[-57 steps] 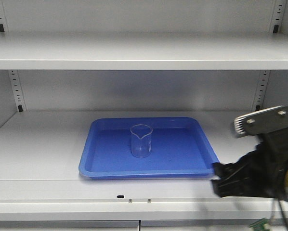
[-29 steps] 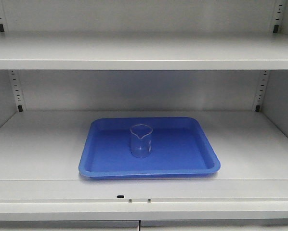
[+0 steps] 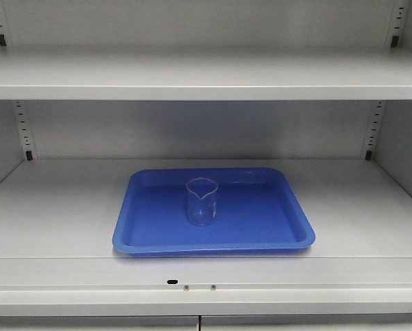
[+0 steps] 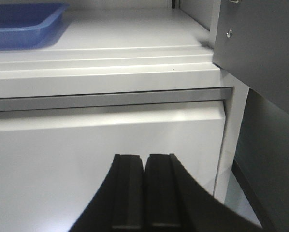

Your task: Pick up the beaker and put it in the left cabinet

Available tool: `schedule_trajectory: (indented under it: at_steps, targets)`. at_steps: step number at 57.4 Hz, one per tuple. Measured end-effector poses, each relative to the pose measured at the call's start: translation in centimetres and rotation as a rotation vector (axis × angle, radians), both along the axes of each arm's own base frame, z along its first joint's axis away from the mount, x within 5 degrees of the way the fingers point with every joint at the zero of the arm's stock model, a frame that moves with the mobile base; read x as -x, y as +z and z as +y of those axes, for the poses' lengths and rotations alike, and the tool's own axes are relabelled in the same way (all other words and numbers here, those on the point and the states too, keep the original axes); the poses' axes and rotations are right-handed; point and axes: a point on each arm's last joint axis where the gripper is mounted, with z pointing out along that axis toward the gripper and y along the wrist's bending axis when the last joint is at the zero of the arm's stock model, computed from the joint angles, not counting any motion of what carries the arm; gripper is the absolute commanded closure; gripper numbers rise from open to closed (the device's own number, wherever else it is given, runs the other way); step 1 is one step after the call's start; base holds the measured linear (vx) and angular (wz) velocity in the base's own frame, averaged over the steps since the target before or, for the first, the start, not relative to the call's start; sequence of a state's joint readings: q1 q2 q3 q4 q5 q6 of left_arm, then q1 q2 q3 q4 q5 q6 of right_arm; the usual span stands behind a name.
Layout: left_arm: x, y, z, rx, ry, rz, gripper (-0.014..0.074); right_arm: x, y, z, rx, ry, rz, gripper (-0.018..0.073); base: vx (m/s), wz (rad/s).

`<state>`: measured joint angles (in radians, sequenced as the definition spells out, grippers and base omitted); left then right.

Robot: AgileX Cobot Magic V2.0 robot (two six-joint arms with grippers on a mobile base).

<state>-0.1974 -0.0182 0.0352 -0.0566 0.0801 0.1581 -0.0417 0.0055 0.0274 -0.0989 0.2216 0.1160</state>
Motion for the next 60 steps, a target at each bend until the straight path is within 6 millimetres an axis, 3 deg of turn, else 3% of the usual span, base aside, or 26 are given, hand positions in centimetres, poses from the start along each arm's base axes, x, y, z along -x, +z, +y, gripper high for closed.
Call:
schedule_trajectory:
  at_steps: [60]
  targets:
    - [0.0, -0.01, 0.0, 0.0, 0.0, 0.001, 0.0603, 0.12, -0.13, -0.01, 0.02, 0.002, 0.006, 0.0568, 0.0, 0.0]
